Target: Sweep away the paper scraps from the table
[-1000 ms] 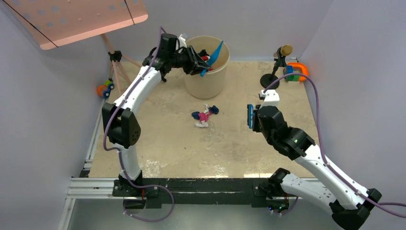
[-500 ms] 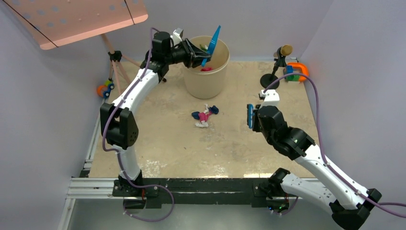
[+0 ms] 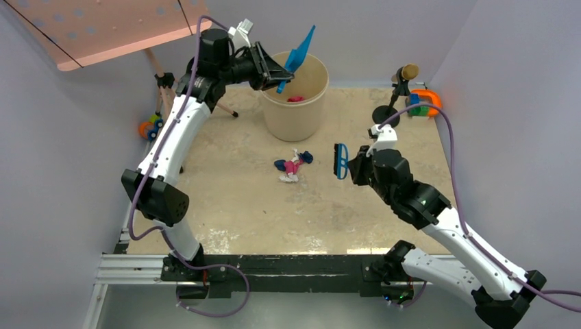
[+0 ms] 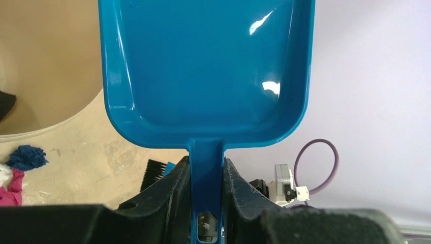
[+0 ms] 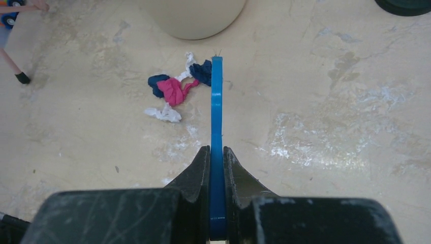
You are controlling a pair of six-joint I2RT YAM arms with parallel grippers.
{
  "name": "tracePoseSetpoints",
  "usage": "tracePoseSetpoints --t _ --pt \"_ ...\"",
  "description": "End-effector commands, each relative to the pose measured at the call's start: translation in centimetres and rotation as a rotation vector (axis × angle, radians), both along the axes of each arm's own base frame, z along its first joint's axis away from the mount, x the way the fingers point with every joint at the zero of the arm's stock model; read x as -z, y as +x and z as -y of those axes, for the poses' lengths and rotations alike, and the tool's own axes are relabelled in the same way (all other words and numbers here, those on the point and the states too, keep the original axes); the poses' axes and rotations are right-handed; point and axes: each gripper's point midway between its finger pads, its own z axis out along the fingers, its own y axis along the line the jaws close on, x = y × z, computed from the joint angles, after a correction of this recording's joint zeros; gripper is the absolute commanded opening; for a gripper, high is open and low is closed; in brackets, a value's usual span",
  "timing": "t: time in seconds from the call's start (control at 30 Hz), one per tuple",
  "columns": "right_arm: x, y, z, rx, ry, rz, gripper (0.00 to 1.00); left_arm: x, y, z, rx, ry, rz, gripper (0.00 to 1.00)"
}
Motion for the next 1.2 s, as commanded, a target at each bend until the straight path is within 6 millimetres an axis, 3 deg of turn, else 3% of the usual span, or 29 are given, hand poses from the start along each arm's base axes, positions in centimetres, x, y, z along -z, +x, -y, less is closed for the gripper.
tracePoseSetpoints --t 0.0,0.1,0.2,0.37,0.57,0.67,0.9,1.07,1.17 --pt "-0.7 0.6 -1.4 -0.006 0.074 -0.005 0.0 0.1 -0.5 0.0 0.03 0.049 0.024 0.0" --pt "-0.1 0.5 -2.1 -0.01 0.105 -0.039 0.0 1.2 -0.9 -1.2 -0.016 0.178 0.072 0.0" --pt "-0.2 0.6 -2.8 -0.014 0.166 -0.036 0.0 1.6 -2.1 -4.4 -0.158 0.423 0.164 0.0" --pt "-0.7 0.9 -3.8 -0.014 0.26 -0.021 0.0 -0.2 -4.8 -9.3 -0.348 0.793 0.383 0.0" --pt "-0.1 0.6 -6.6 -0.121 0.307 -0.08 0.0 0.4 -8.0 -14.3 -0.484 0.881 0.455 0.0" --pt "0.9 0.6 -8.0 -0.183 0.31 -0.096 0.0 0.8 -10.8 -15.3 -0.489 0.815 0.471 0.0" --pt "1.4 3.1 -10.7 -0.165 0.368 -0.126 0.0 6.8 -17.2 -18.1 -0.454 0.802 0.389 0.0" --pt "2.3 5.9 -14.3 -0.142 0.41 -0.225 0.0 11.0 -19.7 -21.5 -0.418 0.987 0.355 0.0" --pt "3.8 7.4 -16.6 -0.129 0.447 -0.307 0.0 12.9 -20.3 -22.4 -0.4 1.043 0.36 0.0"
